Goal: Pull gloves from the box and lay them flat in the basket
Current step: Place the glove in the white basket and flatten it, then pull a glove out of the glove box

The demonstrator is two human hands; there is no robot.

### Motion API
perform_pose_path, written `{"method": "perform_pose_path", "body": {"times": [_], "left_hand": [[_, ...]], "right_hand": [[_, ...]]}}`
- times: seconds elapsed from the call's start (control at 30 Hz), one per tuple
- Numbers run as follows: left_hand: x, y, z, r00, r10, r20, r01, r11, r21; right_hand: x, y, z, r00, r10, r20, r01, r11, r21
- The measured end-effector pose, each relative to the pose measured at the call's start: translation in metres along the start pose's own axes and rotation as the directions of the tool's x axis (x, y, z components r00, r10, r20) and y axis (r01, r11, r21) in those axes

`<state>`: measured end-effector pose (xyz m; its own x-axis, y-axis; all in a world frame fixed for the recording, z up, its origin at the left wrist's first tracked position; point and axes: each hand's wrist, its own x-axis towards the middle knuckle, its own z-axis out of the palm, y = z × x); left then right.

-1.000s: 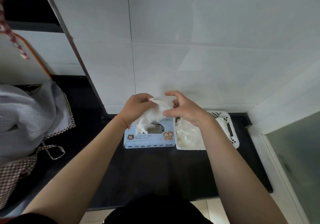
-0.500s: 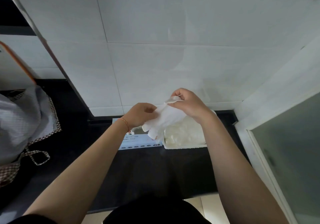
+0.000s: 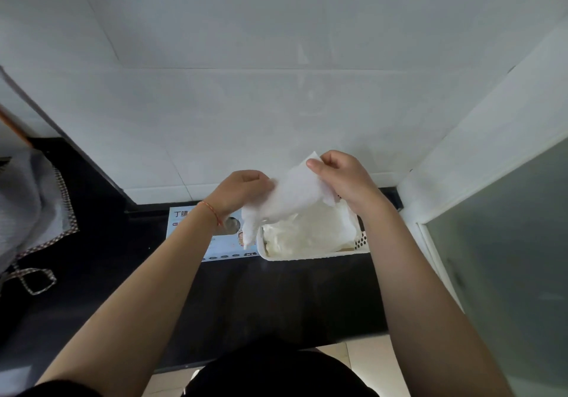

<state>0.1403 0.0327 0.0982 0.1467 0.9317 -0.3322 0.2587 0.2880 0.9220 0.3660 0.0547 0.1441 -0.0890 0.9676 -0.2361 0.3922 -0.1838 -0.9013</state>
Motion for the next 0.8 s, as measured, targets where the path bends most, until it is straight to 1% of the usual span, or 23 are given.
{"method": "perform_pose_path", "body": {"times": [0.13, 0.2, 0.23, 0.3, 0.37, 0.43, 0.5, 0.57, 0.63, 0.7, 0.8], "left_hand": [[0.025, 0.006, 0.017, 0.993, 0.003, -0.121, 0.011, 0.994, 0.113], [0.043, 0.005, 0.028, 0.989, 0.052, -0.14, -0.01, 0.959, 0.284], [0.054, 0.001, 0.037, 0.989, 0.077, -0.129, -0.019, 0.914, 0.405], [0.07, -0.007, 0.054, 0.988, 0.118, -0.102, -0.025, 0.766, 0.642], [0.077, -0.021, 0.074, 0.979, 0.187, -0.078, -0.055, 0.617, 0.785], [0.076, -0.033, 0.097, 0.958, 0.286, -0.031, -0.127, 0.517, 0.847], [0.069, -0.048, 0.116, 0.944, 0.329, 0.03, -0.189, 0.463, 0.866], [0.061, -0.066, 0.133, 0.948, 0.303, 0.096, -0.216, 0.396, 0.893], [0.055, -0.082, 0.145, 0.963, 0.237, 0.126, -0.202, 0.331, 0.922], [0.054, -0.091, 0.15, 0.98, 0.176, 0.089, -0.141, 0.31, 0.94], [0.057, -0.099, 0.148, 0.992, 0.118, 0.042, -0.072, 0.266, 0.961]], "right_hand": [[0.011, 0.027, -0.013, 0.993, 0.11, -0.039, -0.108, 0.993, 0.049], [0.017, 0.049, -0.022, 0.976, 0.209, -0.053, -0.205, 0.976, 0.072], [0.021, 0.065, -0.026, 0.964, 0.26, -0.055, -0.256, 0.964, 0.065], [0.027, 0.094, -0.031, 0.942, 0.329, -0.064, -0.331, 0.943, -0.027], [0.031, 0.12, -0.035, 0.924, 0.374, -0.085, -0.383, 0.914, -0.135], [0.038, 0.142, -0.04, 0.913, 0.399, -0.082, -0.407, 0.897, -0.17], [0.041, 0.154, -0.043, 0.913, 0.403, -0.058, -0.406, 0.896, -0.18], [0.046, 0.161, -0.045, 0.919, 0.392, -0.034, -0.392, 0.904, -0.17], [0.05, 0.162, -0.046, 0.928, 0.372, -0.02, -0.371, 0.917, -0.145], [0.055, 0.163, -0.047, 0.933, 0.36, -0.016, -0.359, 0.923, -0.136], [0.06, 0.167, -0.05, 0.948, 0.316, -0.033, -0.316, 0.929, -0.193]]}}
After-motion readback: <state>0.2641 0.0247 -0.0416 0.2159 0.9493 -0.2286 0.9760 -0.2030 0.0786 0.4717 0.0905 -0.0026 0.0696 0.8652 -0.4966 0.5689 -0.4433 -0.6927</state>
